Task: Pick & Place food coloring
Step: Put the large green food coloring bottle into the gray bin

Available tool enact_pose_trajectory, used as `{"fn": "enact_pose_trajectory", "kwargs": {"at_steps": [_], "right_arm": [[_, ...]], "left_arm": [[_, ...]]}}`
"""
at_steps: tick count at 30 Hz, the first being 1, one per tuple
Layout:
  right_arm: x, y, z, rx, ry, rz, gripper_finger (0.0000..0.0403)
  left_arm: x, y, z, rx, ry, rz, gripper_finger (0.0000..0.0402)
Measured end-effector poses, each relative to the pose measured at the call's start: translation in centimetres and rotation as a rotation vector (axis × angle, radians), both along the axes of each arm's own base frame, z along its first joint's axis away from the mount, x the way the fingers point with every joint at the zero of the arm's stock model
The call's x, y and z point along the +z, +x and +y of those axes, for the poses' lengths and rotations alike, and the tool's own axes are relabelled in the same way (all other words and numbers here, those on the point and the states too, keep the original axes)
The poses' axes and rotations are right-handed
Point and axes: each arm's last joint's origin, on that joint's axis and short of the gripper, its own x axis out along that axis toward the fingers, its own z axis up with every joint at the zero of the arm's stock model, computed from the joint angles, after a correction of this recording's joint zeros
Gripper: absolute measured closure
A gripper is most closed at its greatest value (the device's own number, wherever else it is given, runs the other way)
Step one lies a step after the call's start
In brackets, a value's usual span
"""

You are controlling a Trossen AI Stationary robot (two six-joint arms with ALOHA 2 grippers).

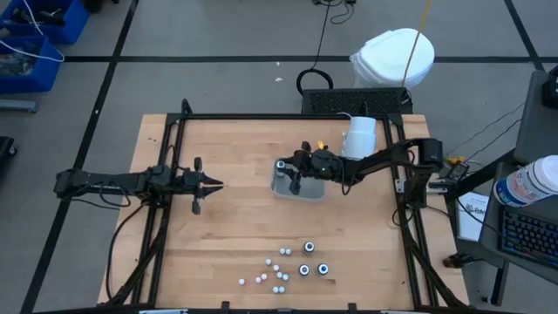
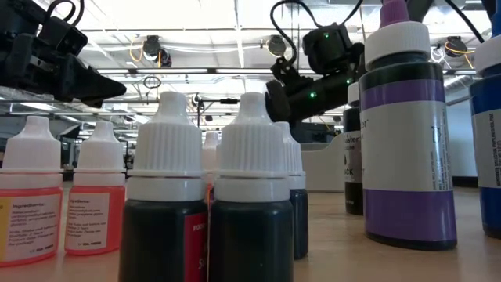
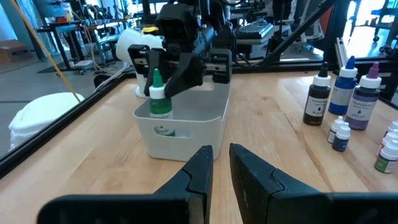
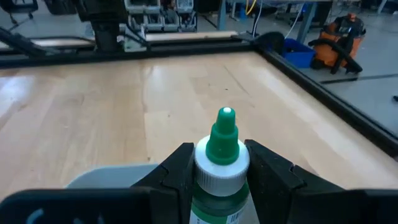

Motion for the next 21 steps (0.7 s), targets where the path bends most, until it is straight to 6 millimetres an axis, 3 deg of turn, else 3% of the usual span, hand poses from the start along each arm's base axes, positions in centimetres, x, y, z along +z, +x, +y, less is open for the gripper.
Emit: {"fn": "enact_pose_trajectory", "kwargs": {"at_steps": [21], "right_arm": [[-2.4, 0.3, -0.8, -0.025, 0.023, 0.047, 0.0287]], "left_arm": [[0.0, 0.0, 0.0, -0.001, 0.018, 0.001, 0.0339]]}}
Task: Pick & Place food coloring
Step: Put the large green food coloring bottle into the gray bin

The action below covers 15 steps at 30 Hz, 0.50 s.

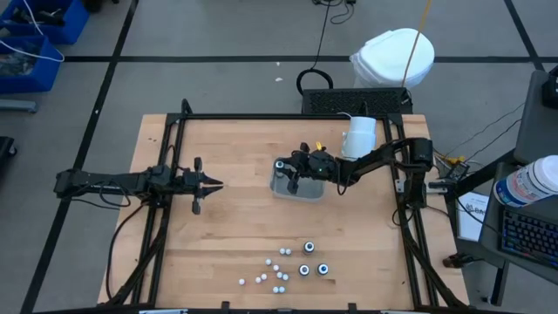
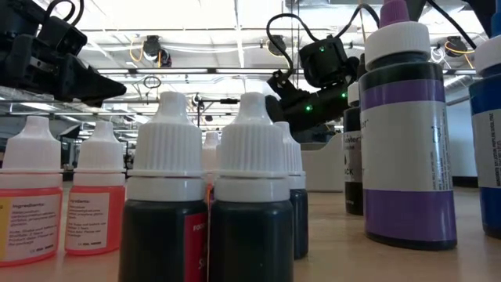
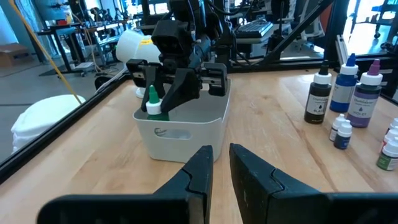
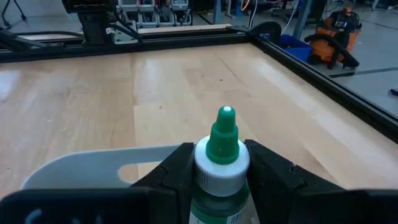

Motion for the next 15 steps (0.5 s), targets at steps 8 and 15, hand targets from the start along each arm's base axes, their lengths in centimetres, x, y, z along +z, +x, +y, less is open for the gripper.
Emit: {"fn": "enact_pose_trajectory", "kwargs": {"at_steps": [8, 15], "right_arm": [[0.1, 0.05, -0.01, 0.001, -0.004, -0.019, 0.0265], [0.2, 0.02, 0.01, 0.001, -0.005, -0.026, 0.0245]], "left_arm": [[0.0, 0.0, 0.0, 0.0, 0.0, 0.0, 0.0339], [-0.02, 0.0, 0.0, 0.0, -0.001, 0.001, 0.0339]]}}
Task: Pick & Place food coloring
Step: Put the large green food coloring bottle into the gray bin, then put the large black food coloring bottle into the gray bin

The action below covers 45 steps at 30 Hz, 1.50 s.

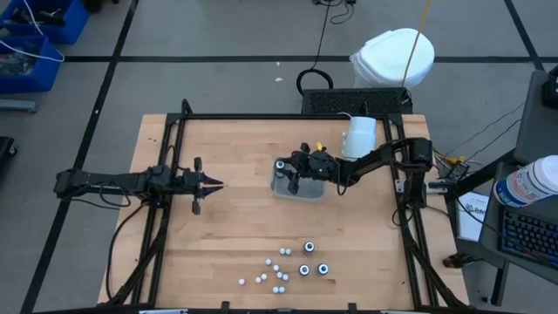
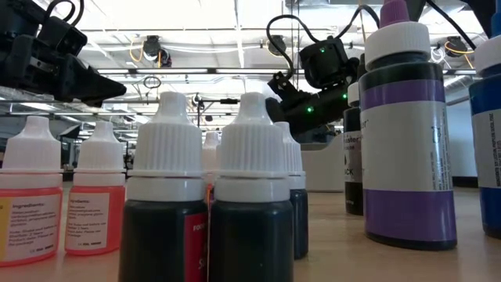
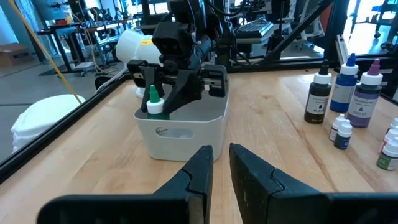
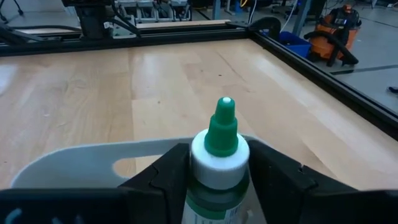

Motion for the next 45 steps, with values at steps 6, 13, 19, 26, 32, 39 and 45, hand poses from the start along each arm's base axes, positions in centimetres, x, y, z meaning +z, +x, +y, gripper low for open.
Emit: {"fn": "enact_pose_trajectory", "kwargs": {"at_steps": [6, 13, 19, 26, 32, 39, 45], "right_arm": [[0.2, 0.0, 0.1, 0.003, -0.003, -0.003, 0.0227], [2.4, -0.3, 0.6, 0.026, -0.042, -0.034, 0.0199], [7.0, -1.7, 2.2, 0.078, -0.1, -0.052, 0.0188], [12.8, -5.2, 7.8, 0.267, -0.163, -0.072, 0.0192], [14.0, -7.7, 12.5, 0.436, -0.117, -0.027, 0.0192], [12.5, -9.3, 15.2, 0.539, -0.074, 0.082, 0.0191], [9.0, -10.5, 14.8, 0.531, -0.055, 0.045, 0.0191]], "left_arm": [[0.0, 0.0, 0.0, 0.0, -0.001, 0.0, 0.0339], [0.0, 0.0, 0.0, 0.0, -0.003, 0.001, 0.0339], [0.0, 0.0, 0.0, 0.0, -0.003, 0.002, 0.0339], [-0.1, 0.0, 0.0, 0.0, -0.003, 0.008, 0.0339], [0.0, 0.0, 0.0, 0.0, -0.002, -0.004, 0.0339], [0.1, 0.0, 0.0, 0.0, -0.002, -0.007, 0.0339], [0.1, 0.0, 0.0, -0.001, 0.002, -0.005, 0.0339]]}}
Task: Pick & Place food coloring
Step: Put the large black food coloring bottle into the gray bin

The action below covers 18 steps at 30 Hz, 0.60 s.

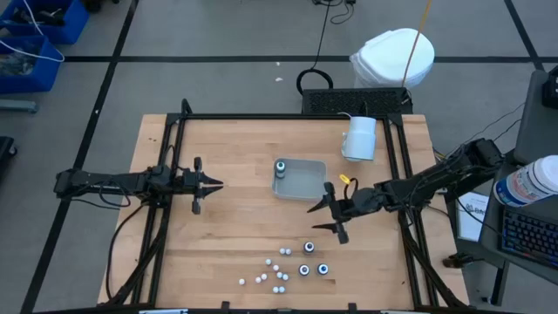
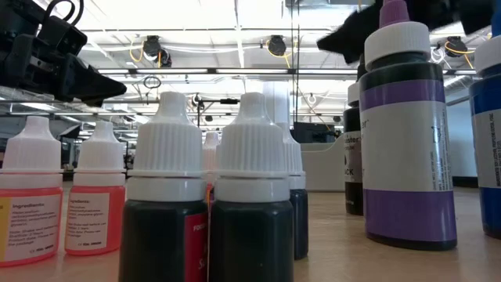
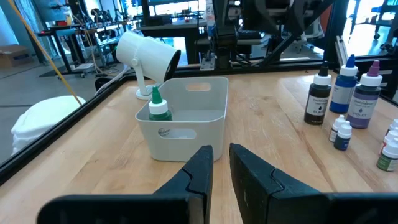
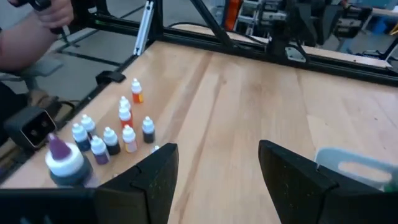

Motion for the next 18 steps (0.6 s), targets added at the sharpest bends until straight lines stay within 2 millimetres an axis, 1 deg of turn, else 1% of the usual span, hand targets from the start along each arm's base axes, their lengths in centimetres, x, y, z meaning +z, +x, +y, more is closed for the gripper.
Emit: {"fn": "enact_pose_trajectory", "kwargs": {"at_steps": [4, 8, 14, 18], "right_arm": [[-1.8, -1.0, -0.3, 0.004, 0.016, -0.062, 0.0191], [-2.4, -1.6, -0.3, 0.001, 0.068, -0.094, 0.019], [-2.9, -0.9, 1.4, 0.054, 0.087, -0.074, 0.019], [-3.4, 0.0, 2.0, 0.059, 0.081, -0.062, 0.019]], "left_arm": [[0.0, 0.0, 0.0, 0.0, 0.0, 0.0, 0.0339], [0.0, 0.0, 0.0, 0.0, 0.0, 0.0, 0.0339], [0.0, 0.0, 0.0, 0.0, -0.001, 0.0, 0.0339], [0.0, 0.0, 0.0, 0.002, -0.013, -0.001, 0.0339]]}}
